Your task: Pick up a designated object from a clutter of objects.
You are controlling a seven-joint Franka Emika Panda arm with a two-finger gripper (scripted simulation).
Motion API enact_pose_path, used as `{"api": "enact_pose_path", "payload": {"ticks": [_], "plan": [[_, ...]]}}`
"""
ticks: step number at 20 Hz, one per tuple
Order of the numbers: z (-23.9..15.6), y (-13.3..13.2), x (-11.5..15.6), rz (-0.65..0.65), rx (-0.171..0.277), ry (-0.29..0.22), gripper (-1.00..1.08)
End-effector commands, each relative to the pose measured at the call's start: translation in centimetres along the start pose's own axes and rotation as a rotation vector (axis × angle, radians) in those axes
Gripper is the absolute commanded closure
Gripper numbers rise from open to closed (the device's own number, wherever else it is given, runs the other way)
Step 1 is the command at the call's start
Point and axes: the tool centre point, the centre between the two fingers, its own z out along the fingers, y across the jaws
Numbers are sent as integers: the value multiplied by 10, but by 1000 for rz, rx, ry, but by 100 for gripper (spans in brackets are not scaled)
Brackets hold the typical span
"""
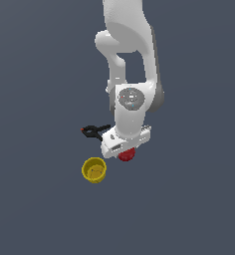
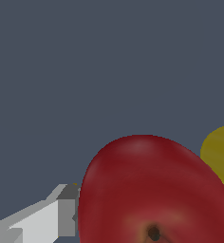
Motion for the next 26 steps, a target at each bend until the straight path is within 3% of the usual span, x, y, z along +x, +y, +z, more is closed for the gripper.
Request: {"api": "enact_pose_path", "payload": {"ticks": [1,18,26], "plan": [[-24,13,0,0,-1,3,108],[-197,109,-4,-1,0,4,108],[-260,145,-3,-1,-1,3,108]]}}
